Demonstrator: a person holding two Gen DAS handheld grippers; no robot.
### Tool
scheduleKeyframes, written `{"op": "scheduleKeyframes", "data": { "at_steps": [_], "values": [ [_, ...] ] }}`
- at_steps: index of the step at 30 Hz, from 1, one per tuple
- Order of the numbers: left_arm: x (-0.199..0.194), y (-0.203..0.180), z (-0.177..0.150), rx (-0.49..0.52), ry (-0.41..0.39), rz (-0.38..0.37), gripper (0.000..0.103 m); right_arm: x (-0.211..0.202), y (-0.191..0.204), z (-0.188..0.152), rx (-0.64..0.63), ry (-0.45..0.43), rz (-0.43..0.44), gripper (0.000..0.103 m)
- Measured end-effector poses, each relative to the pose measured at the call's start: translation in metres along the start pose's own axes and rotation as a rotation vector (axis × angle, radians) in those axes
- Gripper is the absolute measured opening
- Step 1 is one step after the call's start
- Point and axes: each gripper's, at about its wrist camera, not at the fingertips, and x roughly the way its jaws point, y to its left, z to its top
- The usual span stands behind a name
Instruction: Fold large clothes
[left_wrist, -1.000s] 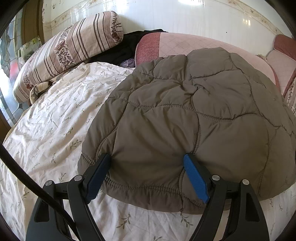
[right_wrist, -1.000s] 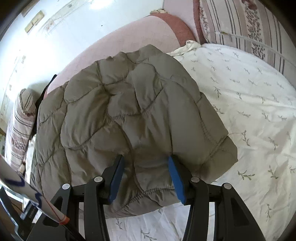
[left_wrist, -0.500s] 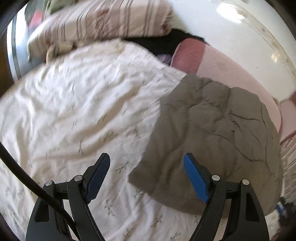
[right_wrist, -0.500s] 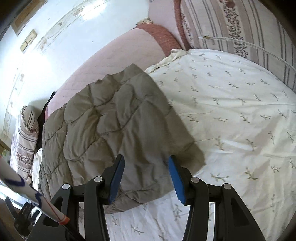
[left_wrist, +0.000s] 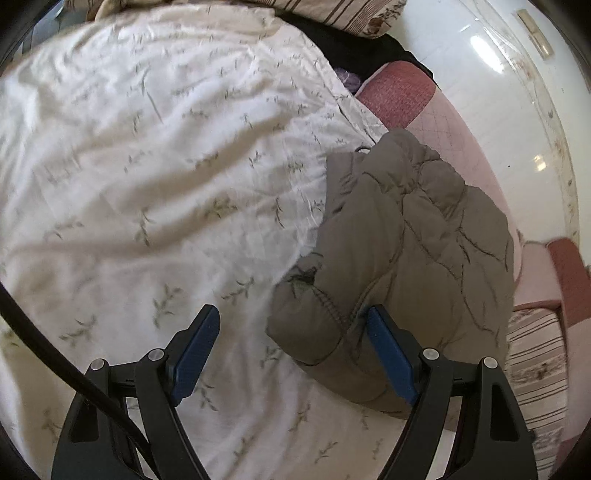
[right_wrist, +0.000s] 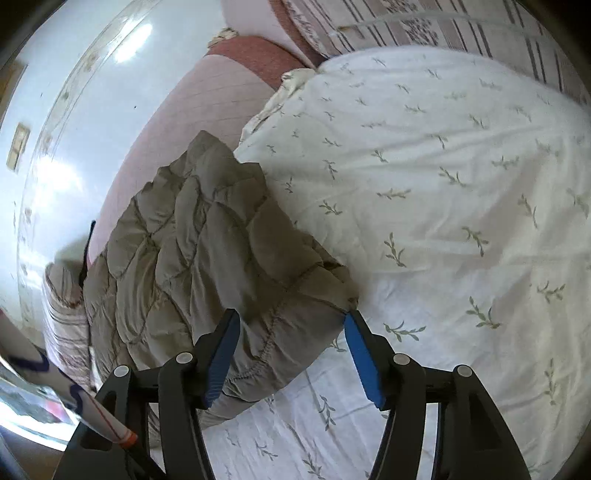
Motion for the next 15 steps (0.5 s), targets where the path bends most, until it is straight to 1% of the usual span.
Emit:
{"op": "scheduleKeyframes", "data": {
  "at_steps": [3, 7, 11, 15],
  "values": [
    [0.004, 0.003, -0.002, -0.035, 0.015, -0.041, 0.081, 0.005, -0.010, 0.001, 0.064, 0.015, 0.041, 0.066],
    [0.012, 0.008, -0.003, -0.086, 0.035, -0.102, 0.081, 0.012, -0.017, 0.001, 0.112, 0.029, 0.081, 0.067],
    [0.016, 0.006, -0.003, -0.090, 0.022, -0.130, 0.081, 0.015, -0.021, 0.001, 0.152, 0.018, 0.107, 0.069],
    [0.025, 0.003, -0.007, -0.103, 0.037, -0.182, 0.081, 0.023, -0.028, 0.001, 0.203, 0.007, 0.134, 0.070]
  ]
}}
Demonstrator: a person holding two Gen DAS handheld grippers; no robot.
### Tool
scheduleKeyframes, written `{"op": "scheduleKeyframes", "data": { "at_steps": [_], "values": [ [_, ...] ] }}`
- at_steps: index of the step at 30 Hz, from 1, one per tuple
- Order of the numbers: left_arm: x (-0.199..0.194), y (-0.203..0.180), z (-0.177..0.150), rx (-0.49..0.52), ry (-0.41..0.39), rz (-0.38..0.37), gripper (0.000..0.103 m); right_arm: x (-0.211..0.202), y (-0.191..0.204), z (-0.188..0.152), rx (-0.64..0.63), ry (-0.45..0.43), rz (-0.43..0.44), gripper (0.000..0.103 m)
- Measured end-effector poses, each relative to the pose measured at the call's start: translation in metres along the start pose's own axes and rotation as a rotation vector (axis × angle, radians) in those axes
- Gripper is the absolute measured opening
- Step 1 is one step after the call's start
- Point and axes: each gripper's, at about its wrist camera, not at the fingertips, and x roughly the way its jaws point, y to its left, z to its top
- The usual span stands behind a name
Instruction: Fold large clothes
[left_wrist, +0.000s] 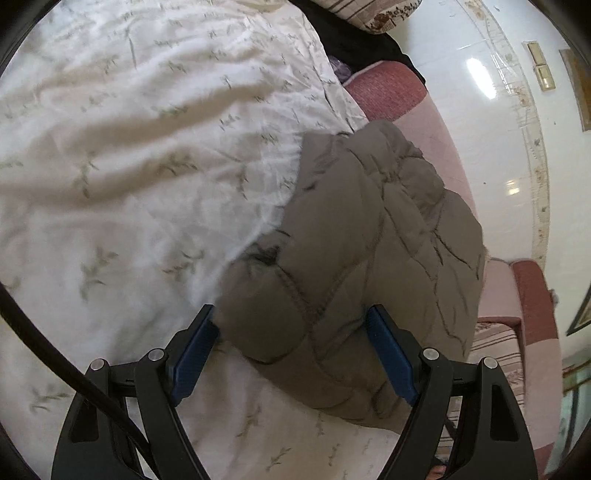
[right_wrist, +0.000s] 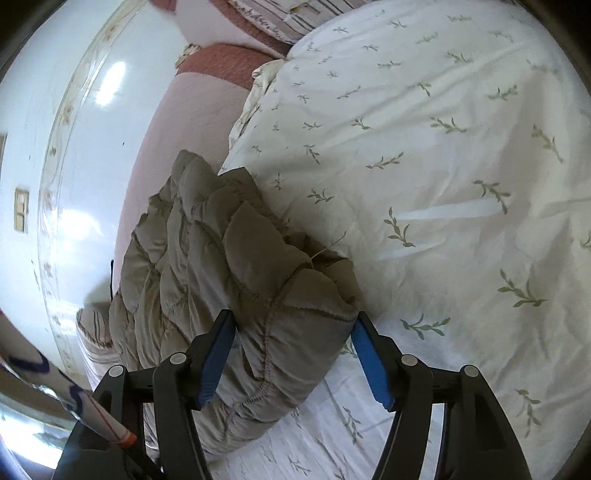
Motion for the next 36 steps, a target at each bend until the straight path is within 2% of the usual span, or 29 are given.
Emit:
{"op": "scheduleKeyframes", "data": {
  "at_steps": [5, 7, 9, 11, 12, 14, 19, 23, 28, 36],
  "values": [
    [0.005, -0.007, -0.002, 0.028, -0.026, 0.003, 0.083, 0.012, -0.001, -0.002, 0.019, -0.015, 0.025, 0.074],
    [0.009, -0.009, 0.000, 0.034, -0.038, 0.004, 0.084, 0.017, 0.003, -0.001, 0.005, -0.026, 0.027, 0.073],
    [0.013, -0.013, 0.003, 0.059, -0.050, 0.033, 0.083, 0.020, 0.007, -0.002, -0.015, -0.029, 0.022, 0.053],
    [0.012, -0.022, 0.002, 0.115, -0.070, 0.079, 0.065, 0.019, 0.015, -0.003, -0.062, -0.047, 0.000, 0.042],
    [0.009, -0.030, 0.000, 0.162, -0.093, 0.111, 0.061, 0.016, 0.022, -0.005, -0.110, -0.062, -0.021, 0.037],
    [0.003, -0.047, -0.006, 0.259, -0.146, 0.165, 0.046, 0.011, 0.037, -0.010, -0.208, -0.100, -0.065, 0.034],
    [-0.008, -0.074, -0.022, 0.419, -0.253, 0.277, 0.040, 0.005, 0.072, -0.031, -0.468, -0.192, -0.219, 0.032],
    [-0.014, -0.087, -0.029, 0.504, -0.310, 0.325, 0.039, -0.002, 0.088, -0.044, -0.603, -0.248, -0.272, 0.031],
    [-0.033, -0.098, -0.033, 0.538, -0.351, 0.334, 0.039, -0.023, 0.101, -0.054, -0.691, -0.294, -0.279, 0.030],
    [-0.068, -0.109, -0.053, 0.560, -0.371, 0.320, 0.039, -0.062, 0.099, -0.061, -0.708, -0.309, -0.238, 0.030]
  ]
}}
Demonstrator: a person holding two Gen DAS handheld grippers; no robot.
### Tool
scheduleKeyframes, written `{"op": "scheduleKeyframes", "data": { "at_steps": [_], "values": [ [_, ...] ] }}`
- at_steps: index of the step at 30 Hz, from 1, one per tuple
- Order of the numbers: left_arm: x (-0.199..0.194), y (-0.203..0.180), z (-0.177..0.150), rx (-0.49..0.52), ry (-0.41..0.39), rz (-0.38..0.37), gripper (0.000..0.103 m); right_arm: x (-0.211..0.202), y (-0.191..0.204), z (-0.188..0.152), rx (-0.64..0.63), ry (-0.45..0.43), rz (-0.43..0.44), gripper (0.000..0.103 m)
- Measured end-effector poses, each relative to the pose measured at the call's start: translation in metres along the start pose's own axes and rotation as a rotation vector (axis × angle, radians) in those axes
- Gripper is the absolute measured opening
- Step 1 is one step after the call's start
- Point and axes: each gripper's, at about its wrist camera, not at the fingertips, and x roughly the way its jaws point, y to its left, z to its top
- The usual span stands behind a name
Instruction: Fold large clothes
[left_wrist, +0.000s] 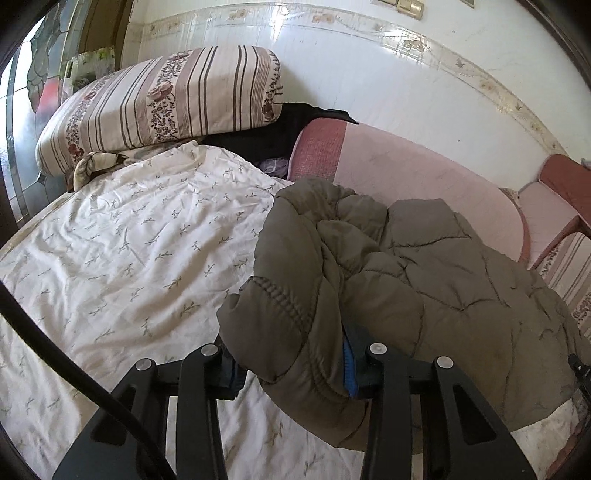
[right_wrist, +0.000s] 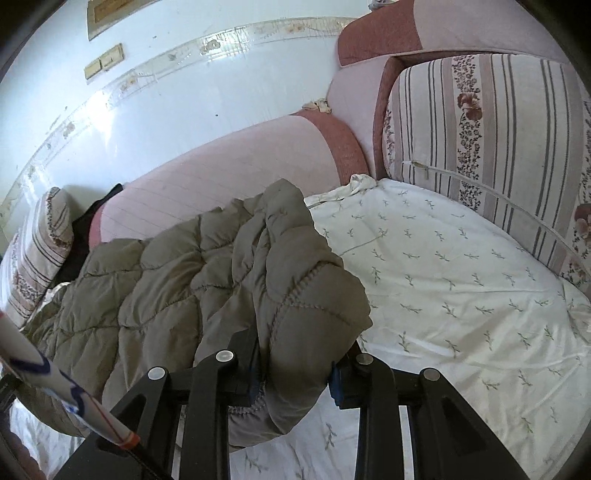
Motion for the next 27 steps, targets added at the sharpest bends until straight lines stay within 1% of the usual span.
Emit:
{"op": "scheduleKeyframes", "data": {
  "at_steps": [4, 8, 10, 13, 17, 19, 20, 21, 22, 23, 24, 25, 26, 27],
  "values": [
    [-0.029, 0.002, -0.011, -0.008, 0.000, -0.004, 0.039, -0.031, -0.006, -0.005, 0.007, -0.016, 0.027, 0.030],
    [-0.067, 0.010, -0.029, -0.023, -0.001, -0.011, 0.039, -0.065, -0.015, -0.014, 0.030, -0.029, 0.048, 0.030],
    [-0.082, 0.015, -0.040, -0.025, 0.001, -0.016, 0.039, -0.081, -0.022, -0.023, 0.036, -0.029, 0.062, 0.030],
    [-0.103, 0.026, -0.061, -0.033, 0.018, -0.032, 0.039, -0.101, -0.040, -0.047, 0.066, -0.002, 0.076, 0.030],
    [-0.115, 0.035, -0.088, -0.018, 0.050, -0.029, 0.041, -0.108, -0.055, -0.069, 0.095, 0.048, 0.074, 0.030],
    [-0.111, 0.043, -0.101, -0.050, 0.091, -0.035, 0.044, -0.103, -0.063, -0.078, 0.119, 0.084, 0.074, 0.030],
    [-0.107, 0.048, -0.105, -0.065, 0.107, -0.033, 0.047, -0.101, -0.066, -0.083, 0.122, 0.099, 0.071, 0.030],
    [-0.101, 0.054, -0.111, -0.086, 0.134, -0.026, 0.048, -0.096, -0.069, -0.088, 0.122, 0.120, 0.062, 0.030],
    [-0.093, 0.060, -0.116, -0.117, 0.172, -0.023, 0.050, -0.089, -0.072, -0.093, 0.121, 0.151, 0.046, 0.030],
    [-0.087, 0.065, -0.118, -0.144, 0.194, -0.026, 0.053, -0.083, -0.075, -0.097, 0.127, 0.173, 0.039, 0.030],
    [-0.084, 0.069, -0.120, -0.164, 0.206, -0.030, 0.056, -0.078, -0.079, -0.101, 0.141, 0.198, 0.034, 0.031],
    [-0.082, 0.073, -0.122, -0.175, 0.211, -0.028, 0.060, -0.073, -0.083, -0.104, 0.152, 0.218, 0.031, 0.031],
    [-0.082, 0.074, -0.123, -0.167, 0.205, -0.011, 0.065, -0.068, -0.085, -0.106, 0.162, 0.232, 0.032, 0.031],
    [-0.083, 0.074, -0.124, -0.150, 0.194, 0.012, 0.067, -0.065, -0.088, -0.108, 0.175, 0.245, 0.033, 0.032]
  ]
}}
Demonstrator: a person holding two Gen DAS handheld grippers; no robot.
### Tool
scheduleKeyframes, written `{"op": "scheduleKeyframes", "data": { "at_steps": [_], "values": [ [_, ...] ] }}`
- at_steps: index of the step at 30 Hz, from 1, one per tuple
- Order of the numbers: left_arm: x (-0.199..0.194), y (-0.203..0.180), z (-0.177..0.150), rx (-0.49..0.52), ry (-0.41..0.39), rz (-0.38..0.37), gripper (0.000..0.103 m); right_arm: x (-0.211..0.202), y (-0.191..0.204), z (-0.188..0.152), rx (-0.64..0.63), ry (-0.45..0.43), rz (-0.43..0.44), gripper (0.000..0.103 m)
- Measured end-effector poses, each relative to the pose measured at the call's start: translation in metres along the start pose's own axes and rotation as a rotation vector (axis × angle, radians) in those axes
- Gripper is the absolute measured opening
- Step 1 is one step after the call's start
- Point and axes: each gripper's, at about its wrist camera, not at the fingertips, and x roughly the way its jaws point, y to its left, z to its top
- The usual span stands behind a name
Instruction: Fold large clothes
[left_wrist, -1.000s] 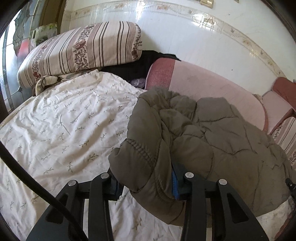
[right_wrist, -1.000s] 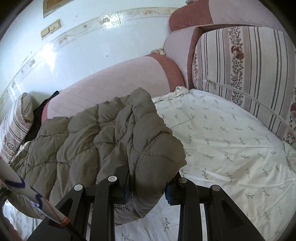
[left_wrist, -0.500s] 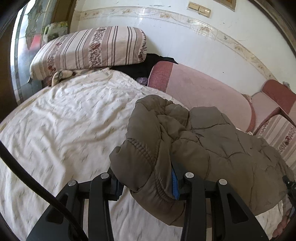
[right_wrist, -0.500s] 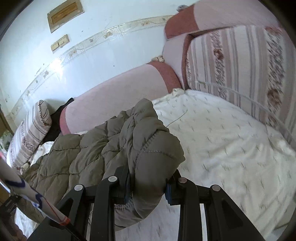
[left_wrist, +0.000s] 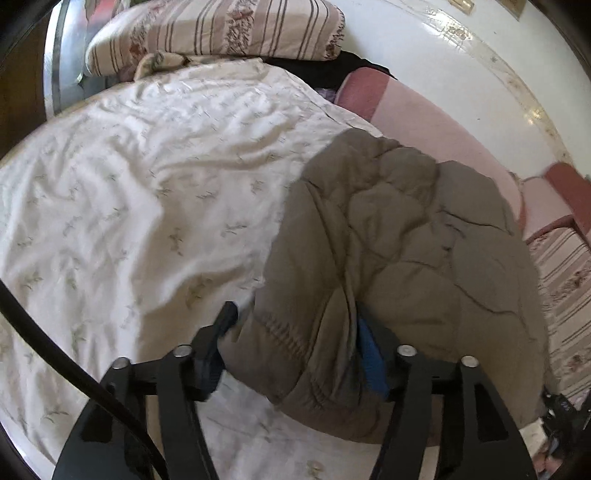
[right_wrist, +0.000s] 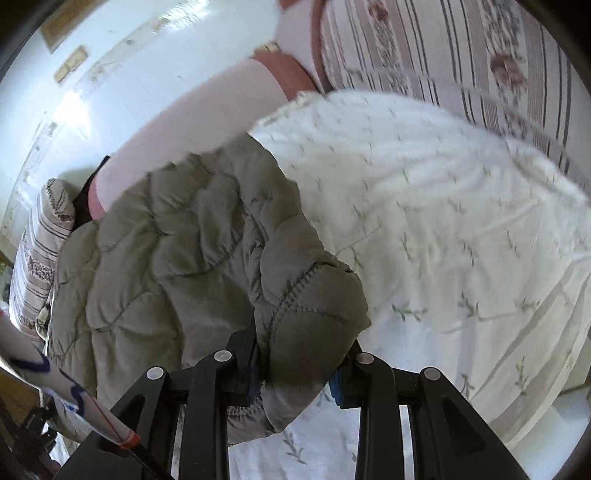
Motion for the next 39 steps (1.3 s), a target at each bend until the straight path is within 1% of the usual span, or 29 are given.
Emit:
{"op": "scheduleKeyframes", "data": {
  "at_steps": [2, 4, 7, 9, 10, 16, 20, 32, 39],
  "values": [
    [0.000, -0.001, -0.002, 0.028, -0.021, 0.033, 0.072, 0.005, -0.008, -0.001, 0.029, 0.022, 0.009, 0.034],
    [0.000, -0.003, -0.005, 0.055, -0.036, 0.061, 0.075, 0.009, -0.016, -0.002, 0.066, 0.037, 0.028, 0.036],
    [-0.001, -0.008, -0.006, 0.101, -0.063, 0.093, 0.077, 0.011, -0.024, -0.001, 0.096, 0.050, 0.042, 0.042],
    [-0.002, -0.010, -0.006, 0.123, -0.074, 0.114, 0.079, 0.012, -0.030, -0.002, 0.118, 0.057, 0.046, 0.048],
    [-0.002, -0.010, -0.006, 0.128, -0.076, 0.120, 0.080, 0.011, -0.032, -0.002, 0.126, 0.058, 0.044, 0.049],
    [0.000, -0.005, -0.004, 0.125, -0.071, 0.118, 0.082, 0.007, -0.035, -0.004, 0.145, 0.071, 0.067, 0.050],
    [0.000, -0.005, -0.004, 0.132, -0.075, 0.125, 0.082, 0.003, -0.038, -0.004, 0.166, 0.074, 0.074, 0.053],
    [0.001, -0.008, -0.005, 0.143, -0.079, 0.134, 0.084, -0.005, -0.055, -0.007, 0.292, 0.106, 0.151, 0.054],
    [0.001, -0.008, -0.005, 0.153, -0.081, 0.134, 0.085, -0.002, -0.076, -0.008, 0.436, 0.157, 0.256, 0.056]
  ]
}}
